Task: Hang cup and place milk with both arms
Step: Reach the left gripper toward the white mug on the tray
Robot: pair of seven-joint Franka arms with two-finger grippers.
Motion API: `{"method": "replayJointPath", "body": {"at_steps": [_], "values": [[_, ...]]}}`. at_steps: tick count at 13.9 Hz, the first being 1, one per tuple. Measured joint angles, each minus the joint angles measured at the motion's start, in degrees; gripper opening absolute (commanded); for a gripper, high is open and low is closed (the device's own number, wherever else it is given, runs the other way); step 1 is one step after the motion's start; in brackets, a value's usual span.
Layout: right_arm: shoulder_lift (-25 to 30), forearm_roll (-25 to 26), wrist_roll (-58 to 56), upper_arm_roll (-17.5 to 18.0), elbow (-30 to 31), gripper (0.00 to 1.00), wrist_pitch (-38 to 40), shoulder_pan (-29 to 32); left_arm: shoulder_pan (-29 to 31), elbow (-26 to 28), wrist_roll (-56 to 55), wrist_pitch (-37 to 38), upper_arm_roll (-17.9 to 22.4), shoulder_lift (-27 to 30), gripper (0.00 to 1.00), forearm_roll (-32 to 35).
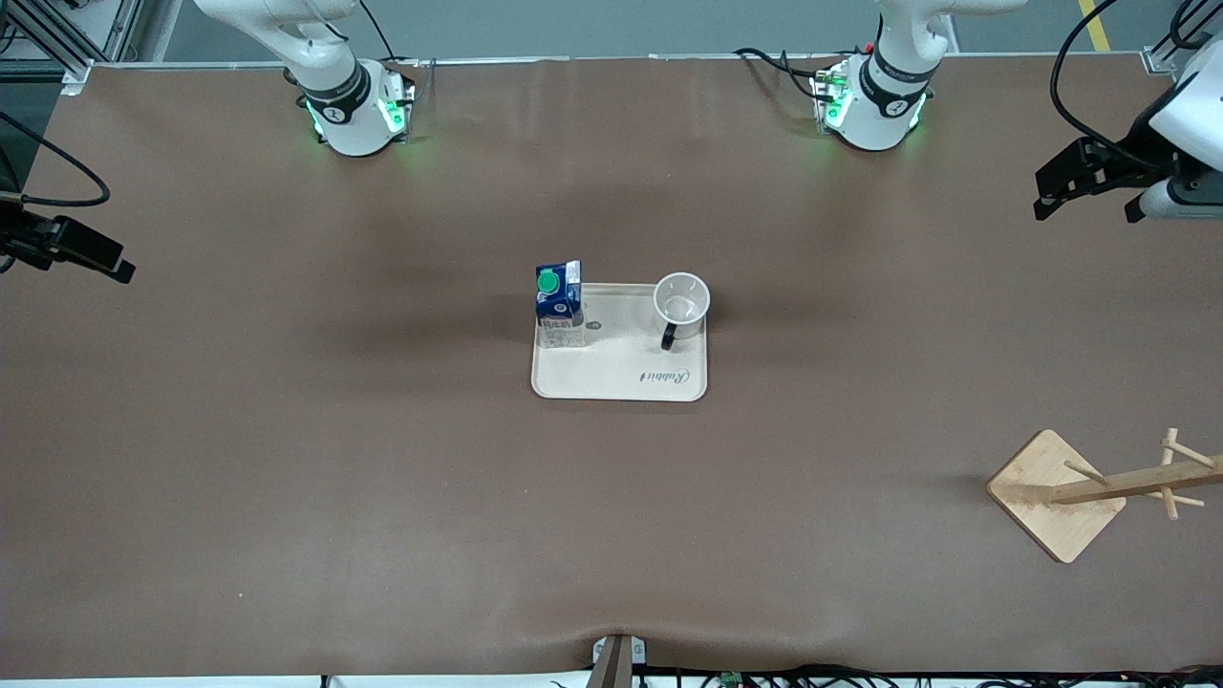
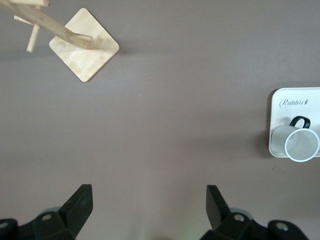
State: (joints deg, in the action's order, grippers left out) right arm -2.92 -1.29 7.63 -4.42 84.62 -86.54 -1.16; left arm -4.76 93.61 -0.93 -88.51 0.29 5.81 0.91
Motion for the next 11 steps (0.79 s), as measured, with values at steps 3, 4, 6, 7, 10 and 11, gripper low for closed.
{"method": "replayJointPath", "body": {"at_steps": [3, 4, 6, 7, 10, 11], "values": [[0.0, 0.0, 0.0, 0.0, 0.0, 1.00, 0.0, 0.0, 0.0, -1.0, 0.0, 0.1, 0.0, -1.2, 1.00, 0.0], [0.0, 0.0, 0.0, 0.0, 0.0, 1.00, 0.0, 0.0, 0.0, -1.2, 0.0, 0.1, 0.0, -1.3, 1.00, 0.0], [0.0, 0.0, 0.0, 0.0, 0.0, 1.00, 0.0, 0.0, 0.0, -1.3, 0.0, 0.4, 0.0, -1.6, 1.00, -0.1], [0.0, 0.0, 0.0, 0.0, 0.0, 1.00, 0.0, 0.0, -0.1, -1.3, 0.0, 0.5, -0.1, -2.1, 1.00, -0.2], [-0.4, -0.1, 0.0, 0.1, 0.0, 1.00, 0.0, 0.0, -1.3, -1.2, -0.9, -0.3, -2.2, -5.4, 1.00, -0.7], [-1.1, 0.0, 0.0, 0.1, 0.0, 1.00, -0.1, -0.1, -1.8, -1.2, -2.9, -0.6, -4.1, -6.8, 1.00, -0.7]]}}
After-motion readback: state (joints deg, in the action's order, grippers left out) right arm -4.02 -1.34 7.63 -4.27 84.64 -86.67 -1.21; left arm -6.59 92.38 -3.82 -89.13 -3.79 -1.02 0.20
